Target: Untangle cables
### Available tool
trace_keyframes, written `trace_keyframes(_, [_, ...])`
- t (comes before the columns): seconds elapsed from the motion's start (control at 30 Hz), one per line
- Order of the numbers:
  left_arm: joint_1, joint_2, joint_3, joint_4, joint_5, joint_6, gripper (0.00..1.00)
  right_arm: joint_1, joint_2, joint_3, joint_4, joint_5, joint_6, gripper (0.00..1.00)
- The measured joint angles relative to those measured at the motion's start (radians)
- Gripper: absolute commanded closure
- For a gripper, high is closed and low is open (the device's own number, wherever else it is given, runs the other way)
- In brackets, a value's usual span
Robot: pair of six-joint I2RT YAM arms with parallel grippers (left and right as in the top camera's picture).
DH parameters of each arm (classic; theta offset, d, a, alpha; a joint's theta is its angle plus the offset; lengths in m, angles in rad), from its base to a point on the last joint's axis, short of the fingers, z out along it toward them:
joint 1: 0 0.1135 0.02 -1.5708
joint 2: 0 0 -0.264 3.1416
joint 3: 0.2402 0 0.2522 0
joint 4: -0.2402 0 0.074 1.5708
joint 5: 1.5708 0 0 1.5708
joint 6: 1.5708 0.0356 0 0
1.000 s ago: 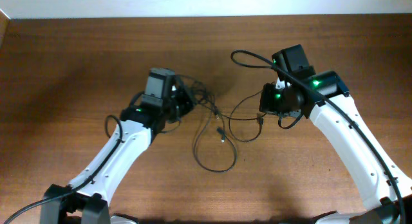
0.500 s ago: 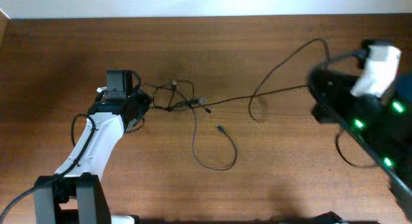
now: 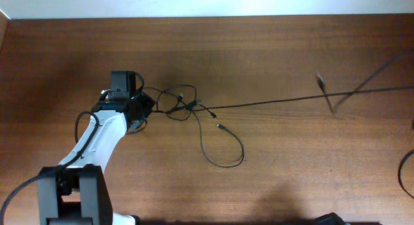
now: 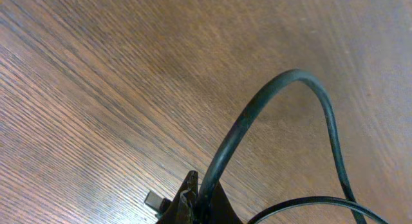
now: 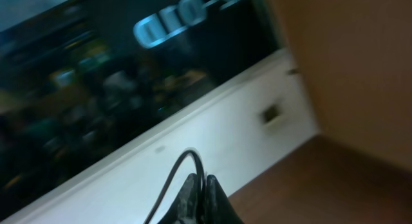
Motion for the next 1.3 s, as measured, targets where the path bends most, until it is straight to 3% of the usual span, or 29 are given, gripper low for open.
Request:
trace_keyframes(0.07, [0.004, 0.021, 0.000, 0.000, -0.023, 0.001, 0.94, 0.000, 0.000, 0.005, -0.020, 0.090, 0.000, 0.96])
trace_keyframes(0.13, [0.006, 0.034, 0.000, 0.000, -0.039, 0.000, 0.81, 0.000, -0.002, 0.010, -0.087, 0.148, -0.001, 0.96])
trace_keyframes(0.23, [0.006, 0.035, 0.000, 0.001, -0.044, -0.004, 0.40, 0.000, 0.042, 0.006, -0.252, 0.127, 0.001, 0.96])
trace_keyframes(0.27, [0.006, 0.035, 0.000, 0.001, -0.044, -0.002, 0.25, 0.000, 0.066, 0.005, -0.299, 0.077, 0.001, 0.86])
trace_keyframes(0.37, [0.006, 0.035, 0.000, 0.008, -0.035, -0.003, 0.01, 0.000, 0.227, -0.001, -0.423, -0.202, -0.004, 0.45])
trace_keyframes(0.43, [0.006, 0.035, 0.002, 0.015, -0.003, 0.040, 0.01, -0.002, 0.346, -0.010, -0.456, -0.399, -0.042, 0.42])
trace_keyframes(0.53, [0.007, 0.035, 0.039, 0.014, 0.109, 0.204, 0.00, -0.001, 0.486, -0.012, -0.481, -0.671, -0.136, 0.40])
trace_keyframes(0.6, [0.007, 0.034, 0.055, 0.015, 0.182, 0.296, 0.06, 0.000, 0.558, -0.012, -0.497, -0.839, -0.240, 0.41])
trace_keyframes(0.73, [0.007, 0.034, 0.057, -0.002, 0.281, 0.404, 0.30, 0.073, 0.768, -0.012, -0.524, -1.102, -0.456, 0.38])
trace_keyframes(0.87, [0.007, 0.034, 0.063, -0.124, 0.283, 0.477, 0.30, 0.207, 1.014, -0.012, -0.463, -1.144, -0.552, 0.31])
trace_keyframes(1.17, [-0.021, 0.099, 0.063, -0.142, 0.255, 0.512, 0.30, 0.288, 1.233, -0.012, -0.357, -1.084, -0.599, 0.31])
trace_keyframes(1.23, [-0.021, 0.130, 0.063, -0.134, 0.256, 0.509, 0.30, 0.288, 1.248, -0.012, -0.333, -1.080, -0.603, 0.33])
trace_keyframes(1.3, [-0.021, 0.137, 0.063, -0.126, 0.256, 0.504, 0.32, 0.288, 1.251, -0.013, -0.295, -1.053, -0.607, 0.42])
